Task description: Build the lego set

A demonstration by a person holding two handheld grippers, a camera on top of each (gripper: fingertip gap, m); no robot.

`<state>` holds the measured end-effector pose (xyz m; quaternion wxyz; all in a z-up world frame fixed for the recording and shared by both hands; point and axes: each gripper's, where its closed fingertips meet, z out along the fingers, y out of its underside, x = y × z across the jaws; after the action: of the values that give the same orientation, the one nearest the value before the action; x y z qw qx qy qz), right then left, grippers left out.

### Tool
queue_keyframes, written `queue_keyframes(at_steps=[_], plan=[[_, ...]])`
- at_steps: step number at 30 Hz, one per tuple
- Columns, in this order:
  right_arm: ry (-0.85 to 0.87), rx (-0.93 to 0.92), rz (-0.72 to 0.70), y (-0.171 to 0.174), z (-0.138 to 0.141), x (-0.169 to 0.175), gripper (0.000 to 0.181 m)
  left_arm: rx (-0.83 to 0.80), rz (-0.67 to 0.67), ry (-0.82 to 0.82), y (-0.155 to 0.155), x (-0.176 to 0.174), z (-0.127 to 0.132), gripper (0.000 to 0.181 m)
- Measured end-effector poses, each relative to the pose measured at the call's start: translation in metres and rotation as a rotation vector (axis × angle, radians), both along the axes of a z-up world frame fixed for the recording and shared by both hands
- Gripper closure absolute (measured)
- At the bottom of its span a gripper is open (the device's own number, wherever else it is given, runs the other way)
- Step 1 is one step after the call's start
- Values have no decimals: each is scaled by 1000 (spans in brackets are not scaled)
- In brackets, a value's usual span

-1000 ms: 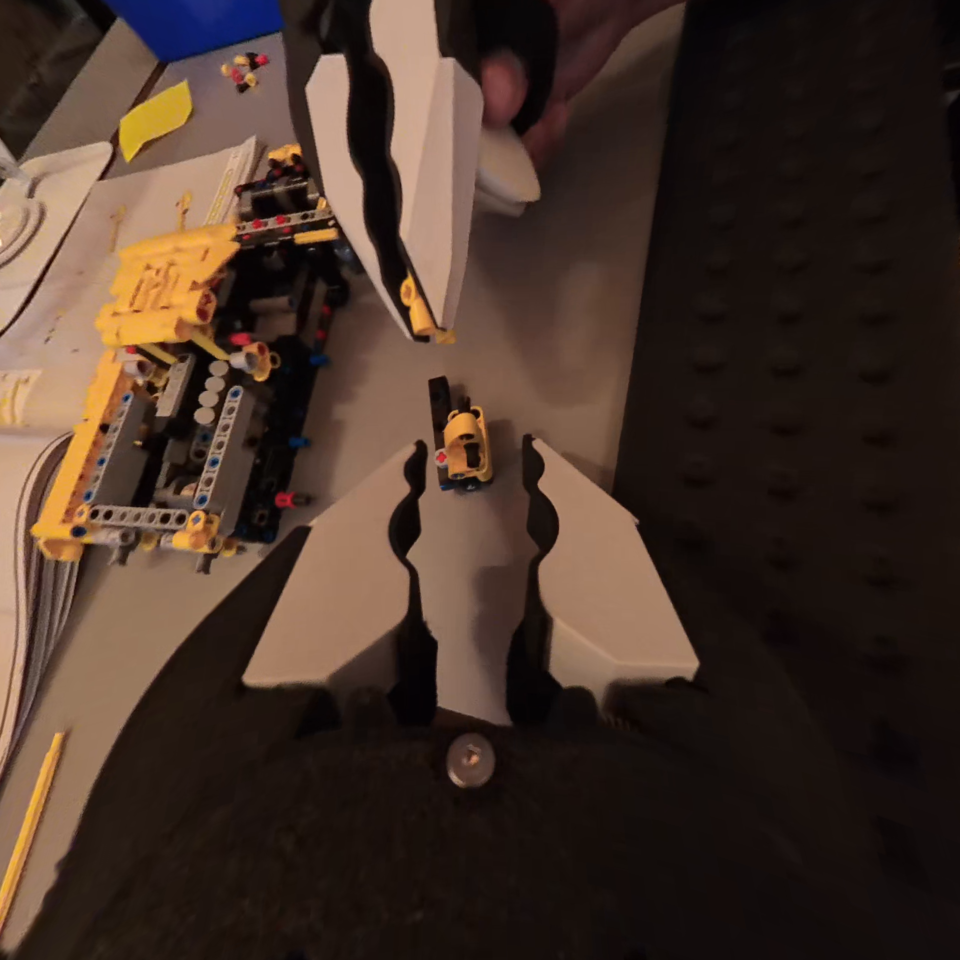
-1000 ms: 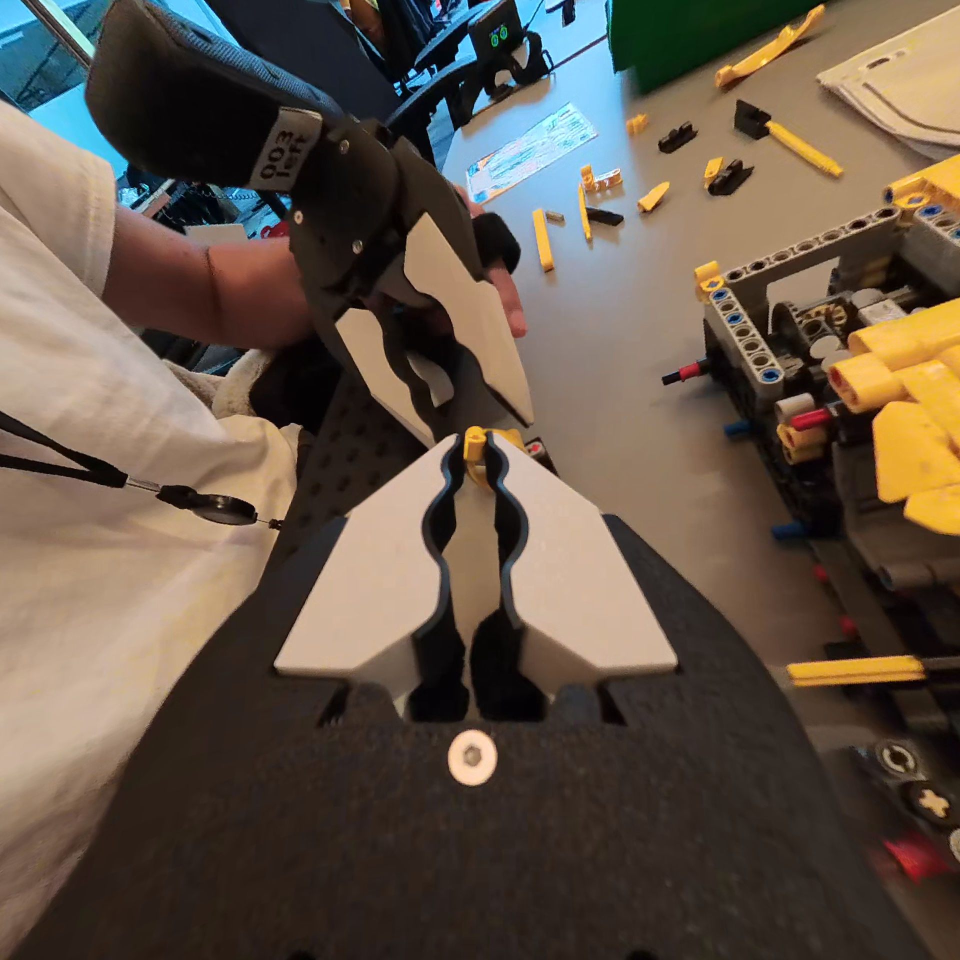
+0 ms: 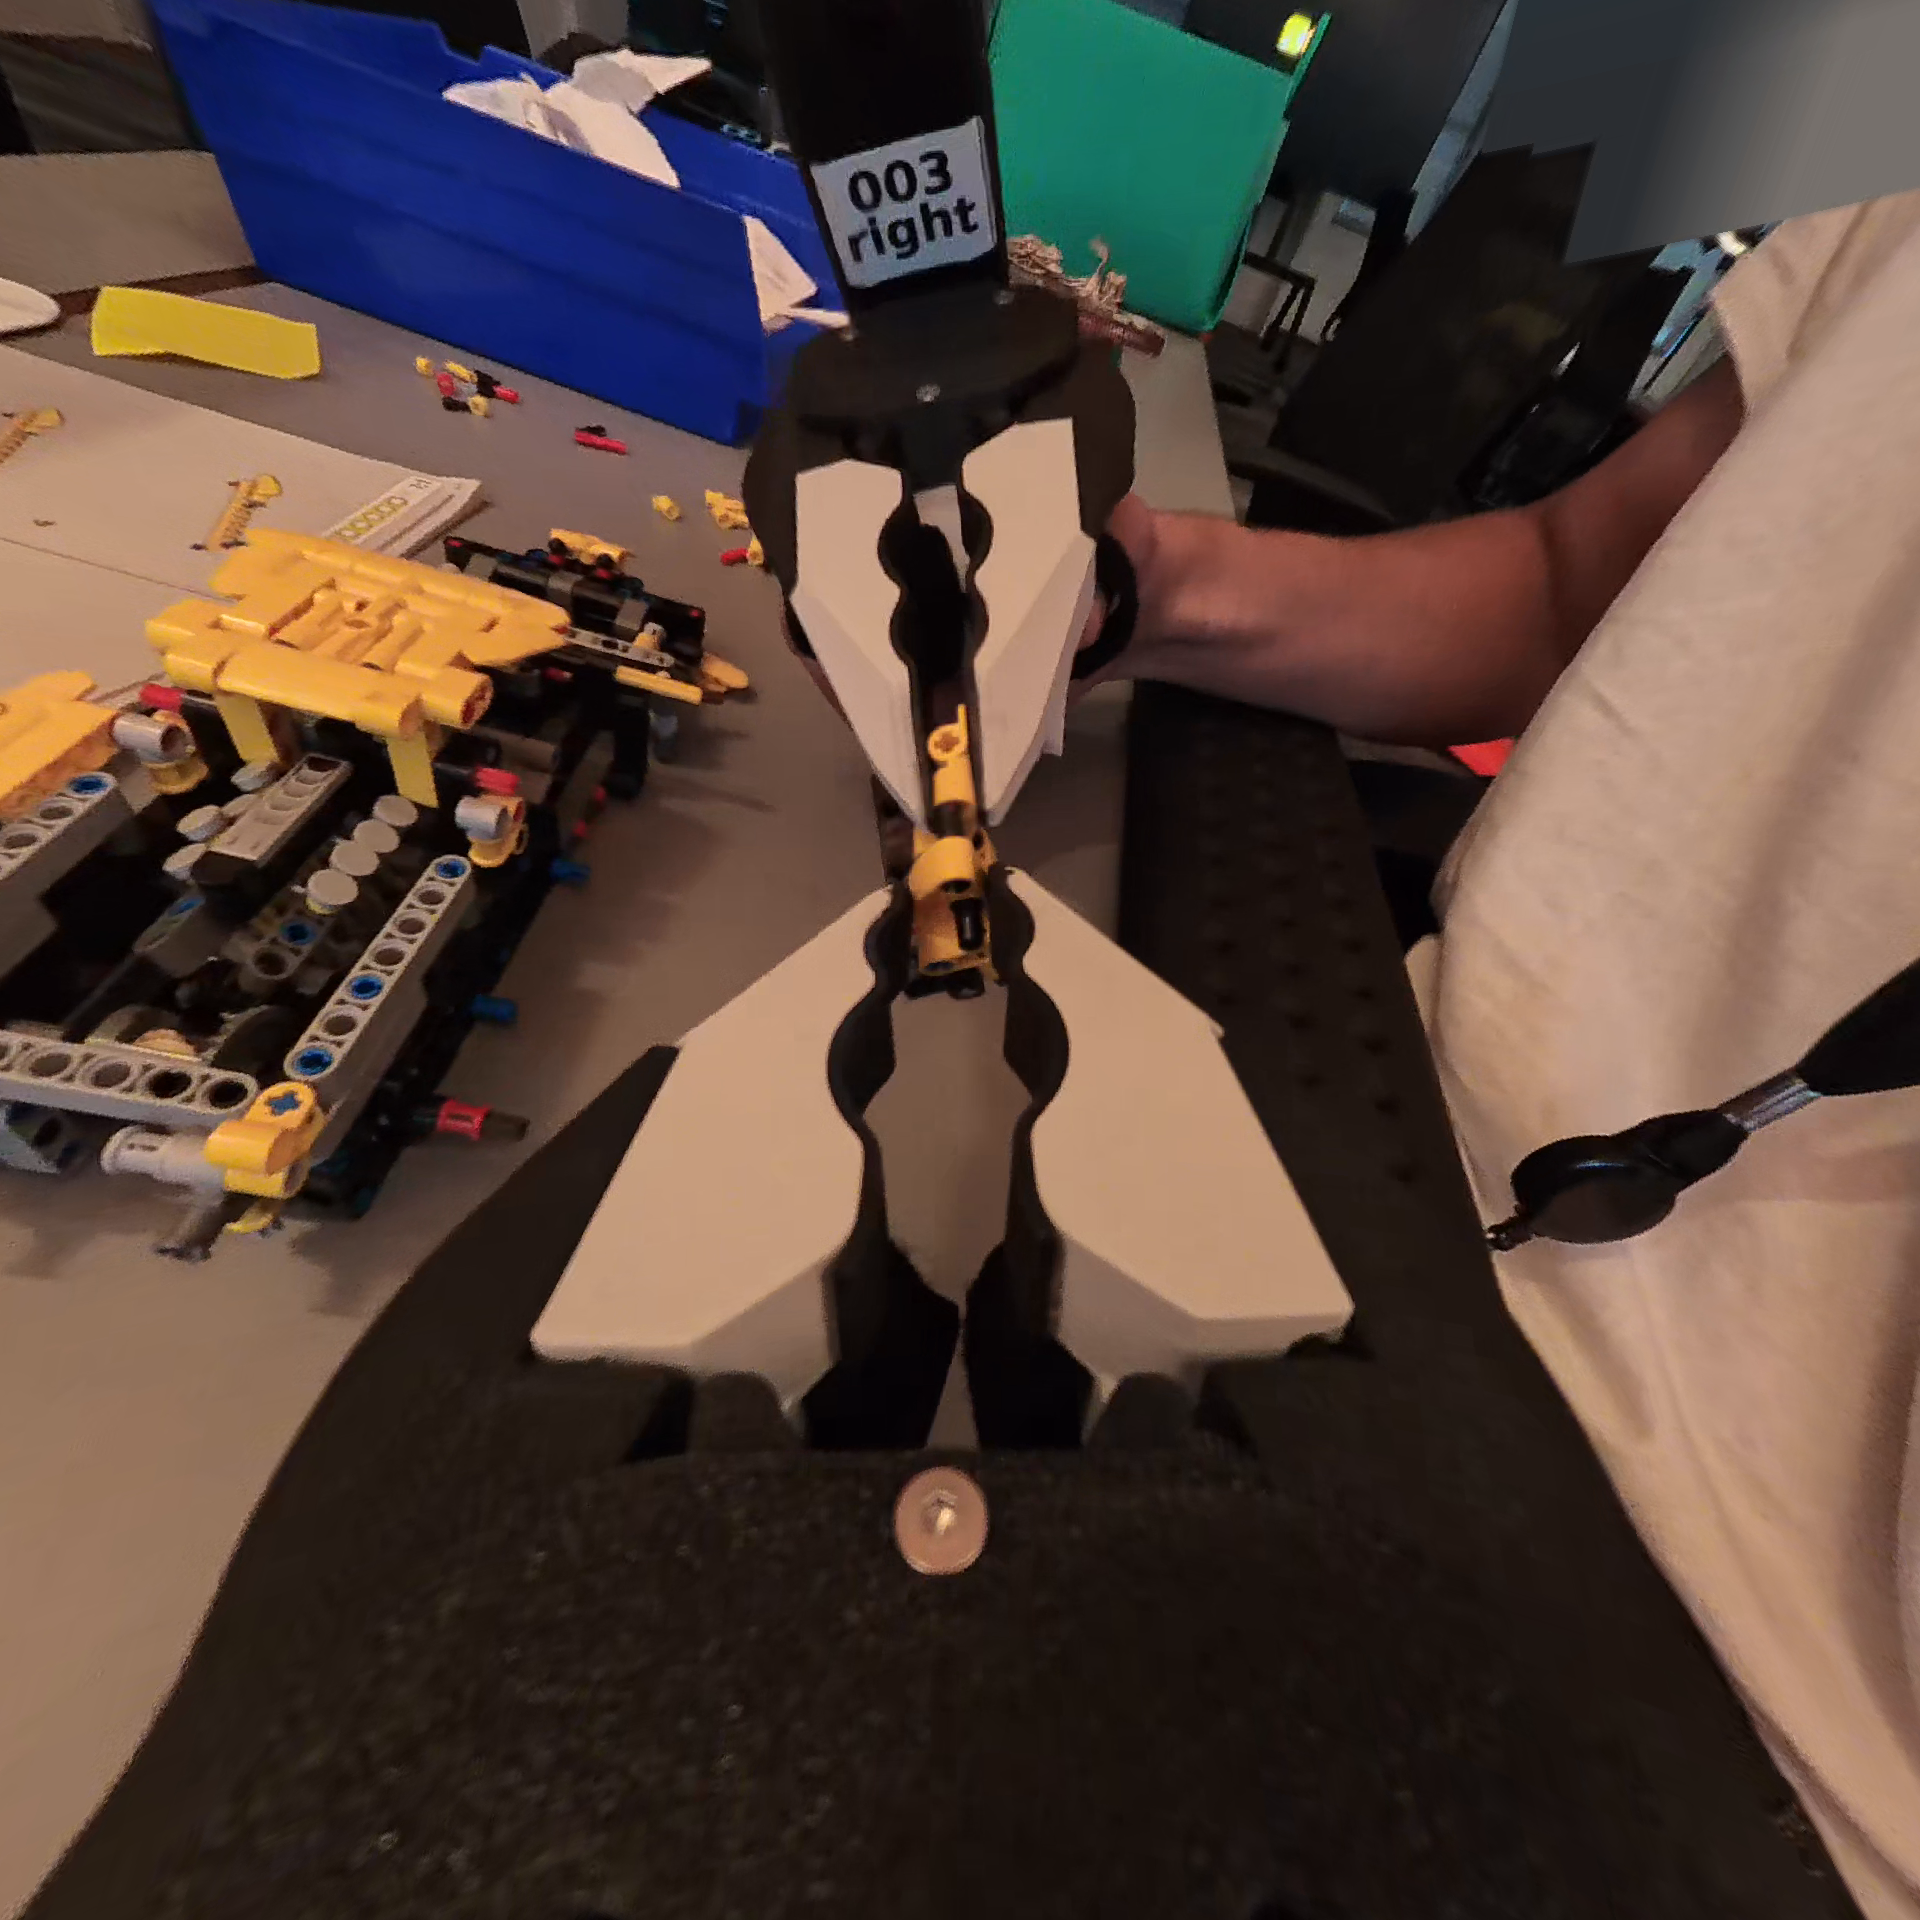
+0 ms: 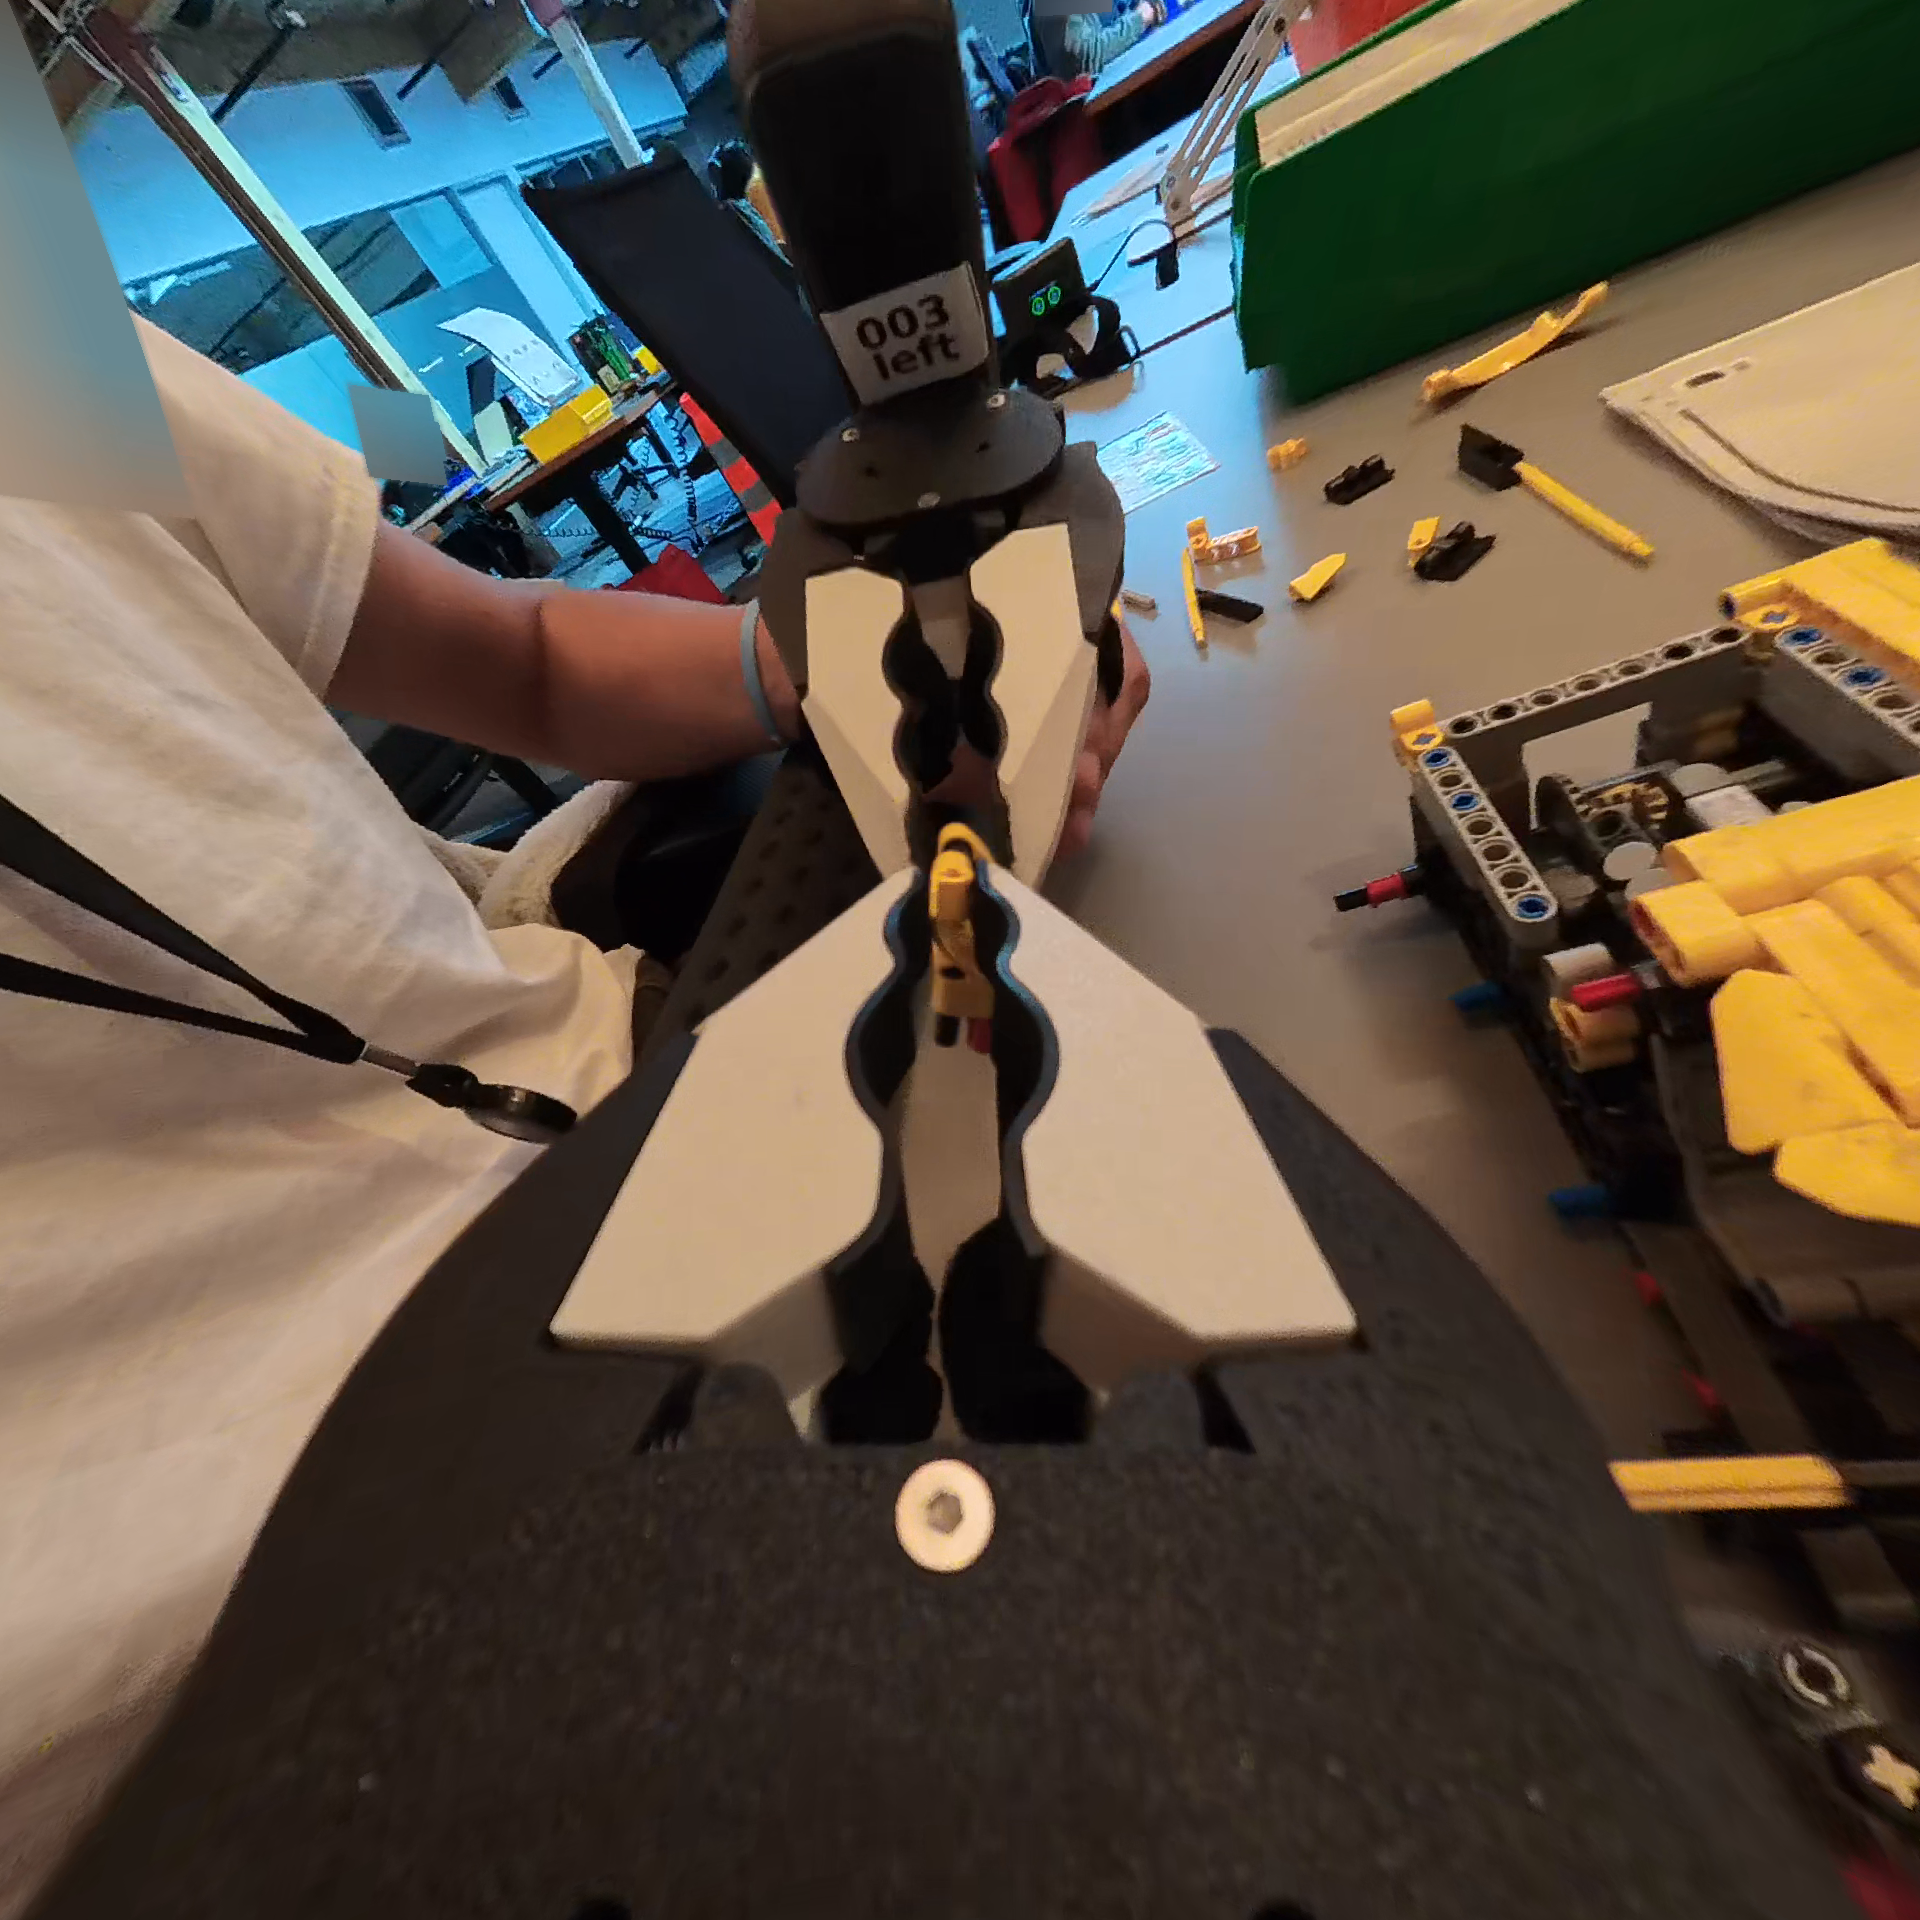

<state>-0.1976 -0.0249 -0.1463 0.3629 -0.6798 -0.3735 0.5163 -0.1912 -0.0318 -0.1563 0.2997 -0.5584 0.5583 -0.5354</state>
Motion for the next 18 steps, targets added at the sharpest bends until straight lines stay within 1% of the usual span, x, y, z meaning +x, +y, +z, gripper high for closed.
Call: queue_keyframes(at_steps=[2,7,9,12,15,16,18], plan=[[8,-9,3,1,0,0,175,-42,-11,-3,0,-1,1,167],[6,-29,11,2,-3,-1,175,-33,-19,12,0,-1,-2,167],[6,-43,16,2,-4,-1,175,-6,-14,22,1,-1,-3,167],[-47,-23,38,-1,-12,-2,175,72,-14,66,-2,0,-12,167],[-34,-30,56,-2,-10,-2,175,81,-17,67,-3,1,-10,167],[-52,-26,60,-2,-11,-2,175,97,-14,80,-2,0,-12,167],[-148,25,76,-3,-21,-3,175,160,-9,132,-2,1,-22,168]])
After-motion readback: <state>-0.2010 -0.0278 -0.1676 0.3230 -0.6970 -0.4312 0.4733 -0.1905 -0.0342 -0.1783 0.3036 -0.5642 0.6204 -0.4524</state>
